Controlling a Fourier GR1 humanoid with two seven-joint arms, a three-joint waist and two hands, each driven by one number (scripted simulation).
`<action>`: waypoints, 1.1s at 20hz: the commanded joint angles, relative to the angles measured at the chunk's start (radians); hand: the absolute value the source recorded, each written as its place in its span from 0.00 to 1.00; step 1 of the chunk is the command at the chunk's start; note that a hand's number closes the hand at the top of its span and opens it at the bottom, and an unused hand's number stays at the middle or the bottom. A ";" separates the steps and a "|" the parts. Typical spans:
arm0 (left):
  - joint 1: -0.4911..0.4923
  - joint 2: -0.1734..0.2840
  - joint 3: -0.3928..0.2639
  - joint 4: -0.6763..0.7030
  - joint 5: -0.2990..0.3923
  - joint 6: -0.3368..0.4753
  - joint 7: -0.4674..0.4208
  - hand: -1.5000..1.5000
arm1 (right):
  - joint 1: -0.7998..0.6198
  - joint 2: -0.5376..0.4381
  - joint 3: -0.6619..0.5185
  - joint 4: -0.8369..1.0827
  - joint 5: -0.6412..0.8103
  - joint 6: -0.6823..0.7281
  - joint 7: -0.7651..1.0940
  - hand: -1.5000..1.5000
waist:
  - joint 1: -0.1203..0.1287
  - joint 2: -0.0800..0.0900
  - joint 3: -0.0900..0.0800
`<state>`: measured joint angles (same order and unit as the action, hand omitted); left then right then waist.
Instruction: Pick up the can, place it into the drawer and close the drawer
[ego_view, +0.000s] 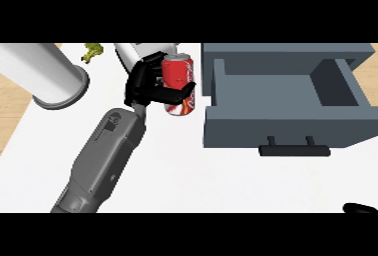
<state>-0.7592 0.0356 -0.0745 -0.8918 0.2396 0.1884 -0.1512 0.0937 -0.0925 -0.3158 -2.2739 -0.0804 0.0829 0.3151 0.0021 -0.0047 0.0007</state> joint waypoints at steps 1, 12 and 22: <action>-0.112 -0.031 -0.001 -0.057 -0.007 0.060 0.134 1.00 | 0.021 0.038 0.037 -0.018 0.042 -0.019 -0.001 0.00 | -0.008 0.003 0.000; -0.371 -0.035 -0.044 -0.006 -0.030 0.175 0.324 1.00 | 0.016 0.023 0.005 0.019 0.016 0.002 -0.047 0.00 | -0.024 0.006 0.000; -0.619 -0.036 -0.078 0.203 0.011 0.229 0.363 1.00 | -0.029 -0.037 -0.042 0.008 -0.048 0.020 0.010 0.00 | -0.038 0.009 0.000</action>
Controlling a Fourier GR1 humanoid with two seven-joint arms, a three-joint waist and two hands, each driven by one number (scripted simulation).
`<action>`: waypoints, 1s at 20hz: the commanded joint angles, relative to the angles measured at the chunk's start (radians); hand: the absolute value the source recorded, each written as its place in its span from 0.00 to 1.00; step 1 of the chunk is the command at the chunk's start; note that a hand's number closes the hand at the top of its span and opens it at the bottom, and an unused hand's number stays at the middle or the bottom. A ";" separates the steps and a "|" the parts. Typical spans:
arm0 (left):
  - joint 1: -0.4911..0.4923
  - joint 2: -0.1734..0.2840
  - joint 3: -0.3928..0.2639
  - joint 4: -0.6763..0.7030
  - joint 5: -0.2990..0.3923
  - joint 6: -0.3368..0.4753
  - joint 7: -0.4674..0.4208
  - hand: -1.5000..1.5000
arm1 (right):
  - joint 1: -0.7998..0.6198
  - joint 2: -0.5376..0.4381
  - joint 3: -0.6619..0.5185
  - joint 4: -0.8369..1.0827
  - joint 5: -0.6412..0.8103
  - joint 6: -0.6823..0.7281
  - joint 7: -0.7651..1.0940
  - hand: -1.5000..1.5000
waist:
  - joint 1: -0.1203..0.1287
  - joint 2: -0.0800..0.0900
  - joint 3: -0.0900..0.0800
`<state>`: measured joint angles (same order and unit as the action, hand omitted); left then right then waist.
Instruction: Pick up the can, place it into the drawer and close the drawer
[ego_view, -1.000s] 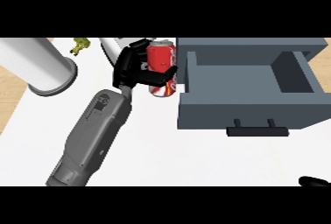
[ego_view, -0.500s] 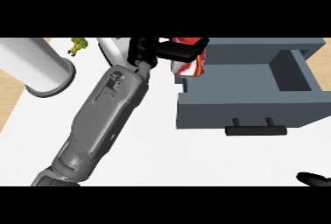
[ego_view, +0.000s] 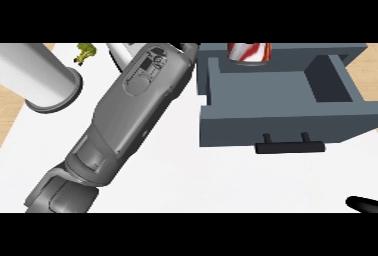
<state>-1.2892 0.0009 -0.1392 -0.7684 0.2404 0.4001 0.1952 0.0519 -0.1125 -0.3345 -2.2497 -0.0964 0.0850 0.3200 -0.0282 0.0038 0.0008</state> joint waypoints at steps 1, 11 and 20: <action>-0.106 -0.001 0.001 0.122 0.017 0.005 -0.004 1.00 | -0.010 0.013 0.044 -0.044 0.043 -0.026 0.054 0.00 | -0.006 0.003 0.000; -0.263 -0.001 -0.076 0.335 0.139 0.049 -0.048 1.00 | -0.049 -0.015 0.029 -0.045 0.005 -0.020 0.081 0.00 | -0.039 0.012 0.001; -0.336 -0.001 -0.147 0.424 0.205 0.198 -0.056 0.00 | -0.109 -0.053 0.021 -0.003 -0.010 -0.008 0.082 0.00 | -0.069 0.018 0.002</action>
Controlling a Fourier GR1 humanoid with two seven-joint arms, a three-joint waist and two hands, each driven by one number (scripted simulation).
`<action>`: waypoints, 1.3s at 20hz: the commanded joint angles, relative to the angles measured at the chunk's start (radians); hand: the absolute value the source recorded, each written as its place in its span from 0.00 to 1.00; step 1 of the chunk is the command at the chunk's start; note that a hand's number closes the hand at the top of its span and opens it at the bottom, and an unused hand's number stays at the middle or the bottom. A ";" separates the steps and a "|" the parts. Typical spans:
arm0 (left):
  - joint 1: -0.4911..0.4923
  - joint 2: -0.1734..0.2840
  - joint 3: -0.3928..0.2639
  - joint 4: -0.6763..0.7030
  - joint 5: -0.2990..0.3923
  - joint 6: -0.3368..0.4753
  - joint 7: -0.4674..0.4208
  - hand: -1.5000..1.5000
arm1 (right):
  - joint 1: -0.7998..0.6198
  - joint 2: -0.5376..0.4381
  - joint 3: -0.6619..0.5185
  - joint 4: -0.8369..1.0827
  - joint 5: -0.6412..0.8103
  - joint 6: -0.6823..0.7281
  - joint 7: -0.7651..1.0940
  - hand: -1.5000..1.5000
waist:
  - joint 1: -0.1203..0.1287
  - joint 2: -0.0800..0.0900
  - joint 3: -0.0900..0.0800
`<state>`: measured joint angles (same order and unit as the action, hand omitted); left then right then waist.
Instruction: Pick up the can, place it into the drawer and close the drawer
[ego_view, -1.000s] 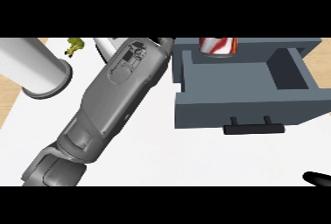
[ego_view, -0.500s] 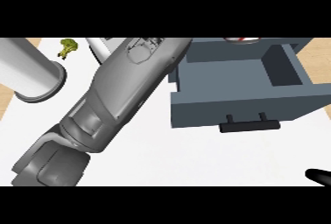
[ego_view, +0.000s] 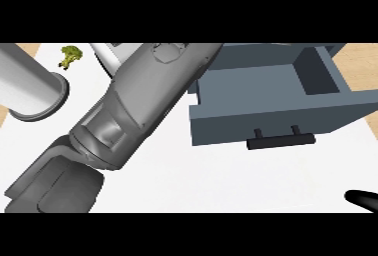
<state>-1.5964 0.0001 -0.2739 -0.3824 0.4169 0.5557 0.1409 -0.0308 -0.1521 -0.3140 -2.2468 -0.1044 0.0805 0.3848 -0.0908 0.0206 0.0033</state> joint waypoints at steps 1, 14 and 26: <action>-0.004 0.000 -0.034 0.025 0.028 0.072 -0.043 0.00 | -0.002 -0.004 -0.020 0.022 -0.021 0.014 -0.041 0.00 | -0.010 0.001 0.001; -0.003 0.000 -0.037 0.047 0.137 0.108 -0.108 0.00 | -0.139 -0.115 0.097 0.079 0.213 0.051 -0.123 0.00 | -0.010 0.013 0.000; -0.029 0.000 -0.026 0.072 0.198 0.097 -0.147 0.00 | -0.268 -0.190 0.291 0.314 0.622 0.012 -0.240 0.00 | 0.033 0.007 -0.001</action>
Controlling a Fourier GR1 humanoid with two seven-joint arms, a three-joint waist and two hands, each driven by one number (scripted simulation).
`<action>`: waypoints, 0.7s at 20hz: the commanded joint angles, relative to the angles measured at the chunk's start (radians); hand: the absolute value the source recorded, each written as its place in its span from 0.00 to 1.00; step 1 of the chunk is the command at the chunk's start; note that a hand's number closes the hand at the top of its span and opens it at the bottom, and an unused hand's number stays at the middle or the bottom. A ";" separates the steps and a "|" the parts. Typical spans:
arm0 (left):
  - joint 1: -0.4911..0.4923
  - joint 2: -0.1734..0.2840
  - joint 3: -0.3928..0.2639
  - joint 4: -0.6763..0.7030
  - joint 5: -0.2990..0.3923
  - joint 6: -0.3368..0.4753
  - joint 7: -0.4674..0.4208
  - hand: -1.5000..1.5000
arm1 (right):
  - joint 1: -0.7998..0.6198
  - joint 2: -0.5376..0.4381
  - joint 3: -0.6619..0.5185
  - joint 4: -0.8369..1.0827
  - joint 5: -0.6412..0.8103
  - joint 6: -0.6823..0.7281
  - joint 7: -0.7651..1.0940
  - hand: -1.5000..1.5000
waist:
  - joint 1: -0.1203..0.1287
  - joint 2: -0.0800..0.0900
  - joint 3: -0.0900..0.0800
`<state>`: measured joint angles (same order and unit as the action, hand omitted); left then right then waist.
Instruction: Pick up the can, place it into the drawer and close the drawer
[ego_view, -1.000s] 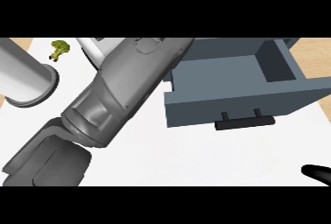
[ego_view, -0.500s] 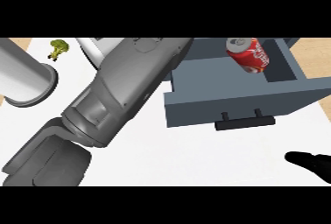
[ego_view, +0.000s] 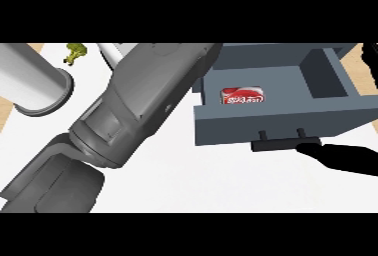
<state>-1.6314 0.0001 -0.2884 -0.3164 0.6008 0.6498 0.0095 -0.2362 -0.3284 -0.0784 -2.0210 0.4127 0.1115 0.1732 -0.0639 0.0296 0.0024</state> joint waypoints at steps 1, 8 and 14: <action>0.005 0.000 -0.012 0.003 0.008 -0.003 -0.032 0.00 | -0.080 -0.004 0.091 0.148 0.161 -0.042 -0.047 0.00 | 0.024 0.000 0.000; -0.012 0.003 -0.003 0.043 -0.021 -0.029 -0.021 0.00 | -0.143 0.041 0.217 0.388 0.388 -0.148 -0.083 0.00 | 0.058 -0.013 -0.001; 0.021 0.039 0.011 0.005 -0.028 -0.069 -0.005 0.00 | -0.262 0.079 0.229 0.640 0.493 -0.250 -0.141 0.00 | 0.078 -0.022 -0.002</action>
<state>-1.6287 0.0179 -0.2820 -0.2914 0.5818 0.6087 -0.0110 -0.4224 -0.2817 0.1282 -1.5149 0.8323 -0.0851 0.0442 -0.0016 0.0152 0.0013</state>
